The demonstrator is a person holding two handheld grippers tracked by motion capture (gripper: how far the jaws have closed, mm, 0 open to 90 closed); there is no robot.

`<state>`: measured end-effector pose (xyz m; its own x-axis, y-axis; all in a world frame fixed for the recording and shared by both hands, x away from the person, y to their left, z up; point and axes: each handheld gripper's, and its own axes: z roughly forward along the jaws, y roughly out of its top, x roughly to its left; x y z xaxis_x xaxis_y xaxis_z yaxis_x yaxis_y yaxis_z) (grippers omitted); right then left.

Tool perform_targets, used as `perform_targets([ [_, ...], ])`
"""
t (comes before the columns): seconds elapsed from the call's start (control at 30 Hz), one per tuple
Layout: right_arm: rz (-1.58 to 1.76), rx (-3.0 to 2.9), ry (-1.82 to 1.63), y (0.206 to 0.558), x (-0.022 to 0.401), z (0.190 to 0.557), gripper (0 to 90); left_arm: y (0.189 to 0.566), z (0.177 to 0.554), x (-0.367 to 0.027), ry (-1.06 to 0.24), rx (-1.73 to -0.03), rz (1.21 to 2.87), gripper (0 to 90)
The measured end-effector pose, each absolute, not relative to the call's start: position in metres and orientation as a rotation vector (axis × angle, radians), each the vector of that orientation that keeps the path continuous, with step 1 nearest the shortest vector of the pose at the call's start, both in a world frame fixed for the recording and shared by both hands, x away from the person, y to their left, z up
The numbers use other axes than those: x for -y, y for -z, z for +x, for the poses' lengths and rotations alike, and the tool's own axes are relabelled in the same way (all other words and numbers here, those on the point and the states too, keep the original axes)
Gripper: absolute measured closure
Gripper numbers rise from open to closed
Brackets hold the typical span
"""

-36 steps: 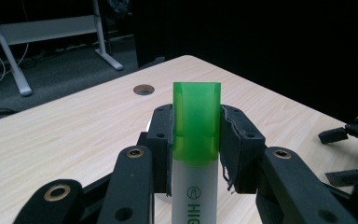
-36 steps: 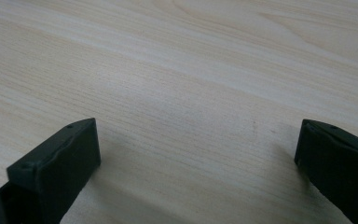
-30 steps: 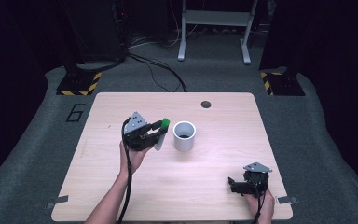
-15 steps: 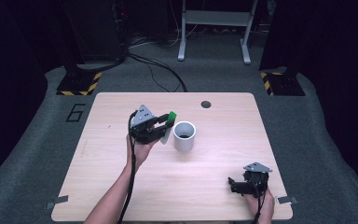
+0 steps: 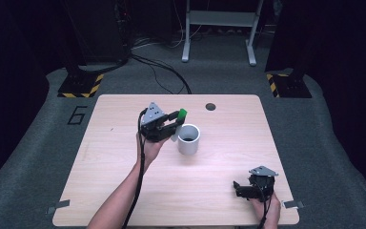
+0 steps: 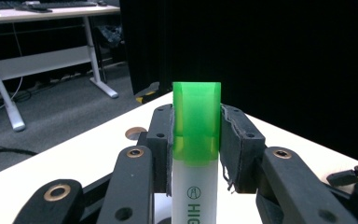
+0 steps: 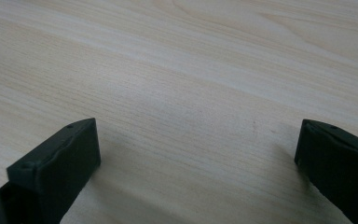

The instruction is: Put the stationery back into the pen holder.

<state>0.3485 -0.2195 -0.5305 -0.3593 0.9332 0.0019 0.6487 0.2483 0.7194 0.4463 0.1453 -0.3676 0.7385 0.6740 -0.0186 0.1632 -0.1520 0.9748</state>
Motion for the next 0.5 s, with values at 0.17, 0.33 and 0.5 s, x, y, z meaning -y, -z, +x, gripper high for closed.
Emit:
perform_targets([
  [0.17,1.441,-2.098,-0.892,0.531,0.22,0.349,0.0,0.369,0.451,-0.139,-0.514,-0.662,1.685,66.8],
  [0.33,1.442,-2.097,-0.892,0.531,0.219,0.349,0.0,0.37,0.455,-0.134,-0.53,-0.656,1.675,66.8],
  [0.5,1.444,-2.096,-0.893,0.531,0.219,0.349,0.0,0.374,0.459,-0.131,-0.531,-0.656,1.651,66.8],
])
